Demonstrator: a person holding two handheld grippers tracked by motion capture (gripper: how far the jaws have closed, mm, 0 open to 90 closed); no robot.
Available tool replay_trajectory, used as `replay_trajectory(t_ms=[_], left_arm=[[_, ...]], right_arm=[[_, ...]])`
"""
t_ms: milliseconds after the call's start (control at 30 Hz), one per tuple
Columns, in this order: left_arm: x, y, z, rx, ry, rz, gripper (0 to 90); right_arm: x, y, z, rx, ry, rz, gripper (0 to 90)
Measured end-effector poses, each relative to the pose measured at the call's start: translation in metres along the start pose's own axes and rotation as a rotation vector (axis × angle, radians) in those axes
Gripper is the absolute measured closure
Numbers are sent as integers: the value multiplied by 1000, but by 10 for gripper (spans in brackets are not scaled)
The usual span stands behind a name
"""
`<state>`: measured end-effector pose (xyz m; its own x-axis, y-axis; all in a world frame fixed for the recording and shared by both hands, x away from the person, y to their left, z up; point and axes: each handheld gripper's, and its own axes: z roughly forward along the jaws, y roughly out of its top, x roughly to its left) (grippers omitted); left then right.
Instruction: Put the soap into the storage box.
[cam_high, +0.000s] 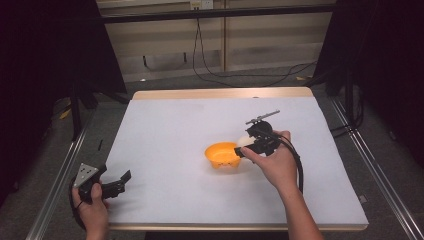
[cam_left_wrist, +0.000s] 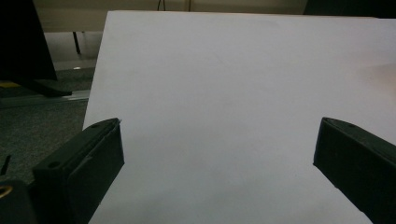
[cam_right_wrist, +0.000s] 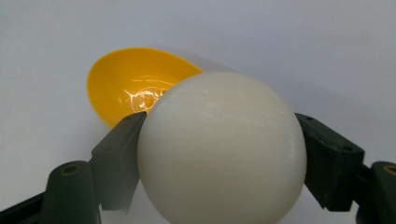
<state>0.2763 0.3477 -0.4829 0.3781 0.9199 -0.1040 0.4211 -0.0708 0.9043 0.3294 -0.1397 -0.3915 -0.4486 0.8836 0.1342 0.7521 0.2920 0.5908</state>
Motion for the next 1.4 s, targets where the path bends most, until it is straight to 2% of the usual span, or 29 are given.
replay_trajectory(t_ms=[300,833,1400], left_arm=[[0,0,0,1,0,1,15],[0,0,0,-1,-2,-3,16],[0,0,0,-1,-2,-4,16]], right_arm=[[9,8,8,3,13,-10,236],[29,15,34,25,32,-41,235],[36,17,50,48,22,-34,235]])
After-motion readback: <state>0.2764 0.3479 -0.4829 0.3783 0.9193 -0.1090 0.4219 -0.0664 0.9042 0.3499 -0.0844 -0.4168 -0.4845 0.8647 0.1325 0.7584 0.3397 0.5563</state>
